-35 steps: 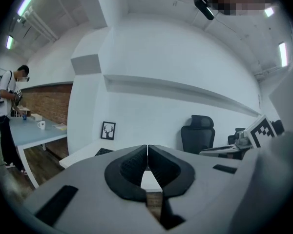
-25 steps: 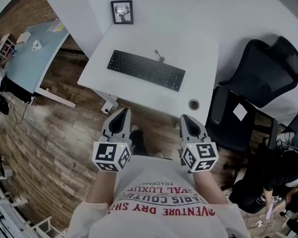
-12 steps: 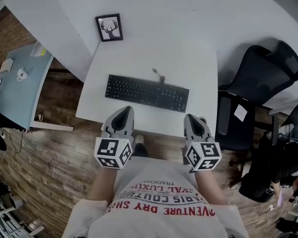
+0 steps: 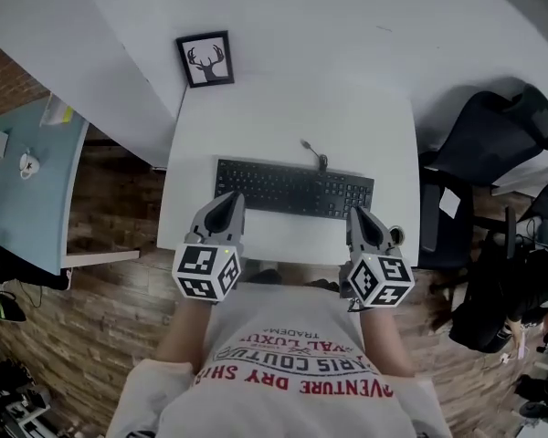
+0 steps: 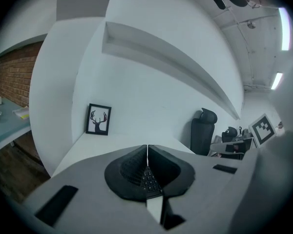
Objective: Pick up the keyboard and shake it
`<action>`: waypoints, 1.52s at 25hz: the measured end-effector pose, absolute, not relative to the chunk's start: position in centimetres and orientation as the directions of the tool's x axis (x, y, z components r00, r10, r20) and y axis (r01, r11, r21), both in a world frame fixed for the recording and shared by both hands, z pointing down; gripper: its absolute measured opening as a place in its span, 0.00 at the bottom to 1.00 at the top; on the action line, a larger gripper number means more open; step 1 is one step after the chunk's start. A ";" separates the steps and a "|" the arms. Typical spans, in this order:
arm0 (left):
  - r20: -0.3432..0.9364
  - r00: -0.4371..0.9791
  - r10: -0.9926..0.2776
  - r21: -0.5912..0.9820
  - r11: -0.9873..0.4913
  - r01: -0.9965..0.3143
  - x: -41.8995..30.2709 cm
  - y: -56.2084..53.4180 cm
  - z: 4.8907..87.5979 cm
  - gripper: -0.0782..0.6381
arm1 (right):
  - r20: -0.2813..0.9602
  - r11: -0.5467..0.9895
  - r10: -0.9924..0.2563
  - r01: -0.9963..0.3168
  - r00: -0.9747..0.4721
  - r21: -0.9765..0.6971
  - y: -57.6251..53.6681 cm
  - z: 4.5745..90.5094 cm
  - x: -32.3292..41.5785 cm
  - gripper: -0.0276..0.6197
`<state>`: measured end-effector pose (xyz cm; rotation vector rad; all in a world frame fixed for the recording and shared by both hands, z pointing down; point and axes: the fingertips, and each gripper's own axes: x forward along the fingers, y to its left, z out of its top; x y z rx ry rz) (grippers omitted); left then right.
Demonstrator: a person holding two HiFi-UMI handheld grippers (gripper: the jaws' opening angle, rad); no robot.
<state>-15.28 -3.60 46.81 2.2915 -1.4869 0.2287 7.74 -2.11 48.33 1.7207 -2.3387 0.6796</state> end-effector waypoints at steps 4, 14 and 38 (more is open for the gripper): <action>0.381 0.431 -0.818 0.271 -0.347 -0.898 -16.6 -5.0 48.5 0.15 | 0.427 0.222 -0.848 -0.943 -0.313 -0.250 -3.0 49.8 7.1 0.08; 0.534 0.443 -0.720 0.295 -0.332 -0.896 -18.5 -6.7 55.9 0.15 | 0.515 0.252 -0.783 -0.935 -0.348 -0.249 -5.2 54.6 10.6 0.08; 0.738 0.592 -0.324 0.514 -0.298 -0.804 -20.7 -11.9 68.7 0.49 | 0.651 0.260 -0.440 -0.781 -0.619 -0.567 -9.3 67.7 17.3 0.45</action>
